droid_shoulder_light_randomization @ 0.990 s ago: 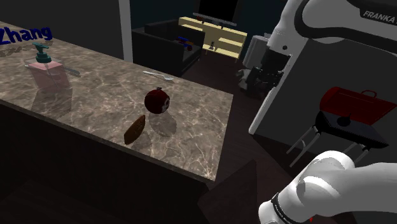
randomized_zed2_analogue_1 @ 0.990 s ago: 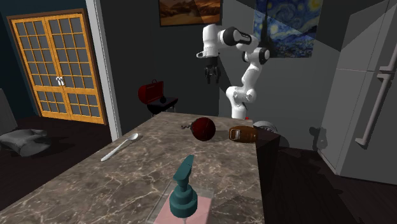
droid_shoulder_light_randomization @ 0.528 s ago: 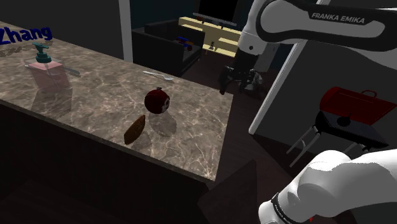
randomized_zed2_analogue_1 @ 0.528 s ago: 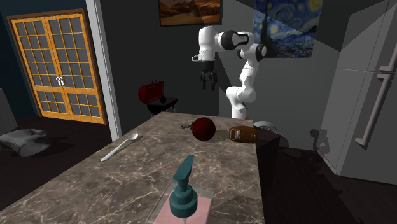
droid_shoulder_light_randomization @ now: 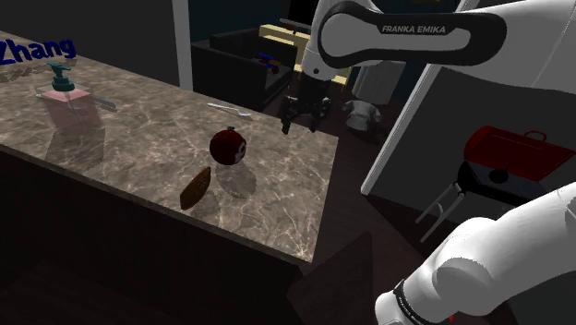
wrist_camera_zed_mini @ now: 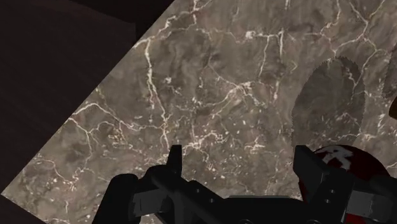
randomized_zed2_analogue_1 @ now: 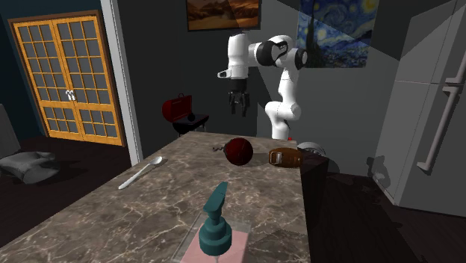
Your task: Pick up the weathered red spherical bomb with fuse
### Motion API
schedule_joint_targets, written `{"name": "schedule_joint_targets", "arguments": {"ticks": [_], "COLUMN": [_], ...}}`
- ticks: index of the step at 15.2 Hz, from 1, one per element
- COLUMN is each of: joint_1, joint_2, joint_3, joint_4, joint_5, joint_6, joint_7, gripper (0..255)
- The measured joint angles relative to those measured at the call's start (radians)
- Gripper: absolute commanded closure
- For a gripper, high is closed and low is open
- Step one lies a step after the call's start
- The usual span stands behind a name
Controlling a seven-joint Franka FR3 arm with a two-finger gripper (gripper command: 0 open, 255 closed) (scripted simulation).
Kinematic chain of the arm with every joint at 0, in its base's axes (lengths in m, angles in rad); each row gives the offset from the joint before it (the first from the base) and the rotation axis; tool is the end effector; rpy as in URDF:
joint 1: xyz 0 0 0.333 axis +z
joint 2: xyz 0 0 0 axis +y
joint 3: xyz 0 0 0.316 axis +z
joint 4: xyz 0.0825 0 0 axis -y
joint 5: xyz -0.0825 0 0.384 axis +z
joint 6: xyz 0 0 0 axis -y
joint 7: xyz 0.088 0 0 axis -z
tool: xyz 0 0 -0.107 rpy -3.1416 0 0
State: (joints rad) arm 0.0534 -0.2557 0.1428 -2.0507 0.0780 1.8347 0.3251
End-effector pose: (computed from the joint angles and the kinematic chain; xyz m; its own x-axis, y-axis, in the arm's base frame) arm 0.4738 0.1063 0.5499 0.9882 -0.1517 0.0224 -0.1504 -0.9874 -0.0498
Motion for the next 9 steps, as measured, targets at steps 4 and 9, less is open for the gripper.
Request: {"name": "schedule_joint_targets", "arguments": {"ticks": [4, 9], "joint_1": [0.015, 0.038], "joint_2": [0.155, 0.34], "joint_3": [0.041, 0.067], "joint_4": [0.128, 0.302], "joint_5": [-0.039, -0.103], "joint_6": [0.037, 0.052], "joint_7": [0.064, 0.126], "gripper": [0, 0]}}
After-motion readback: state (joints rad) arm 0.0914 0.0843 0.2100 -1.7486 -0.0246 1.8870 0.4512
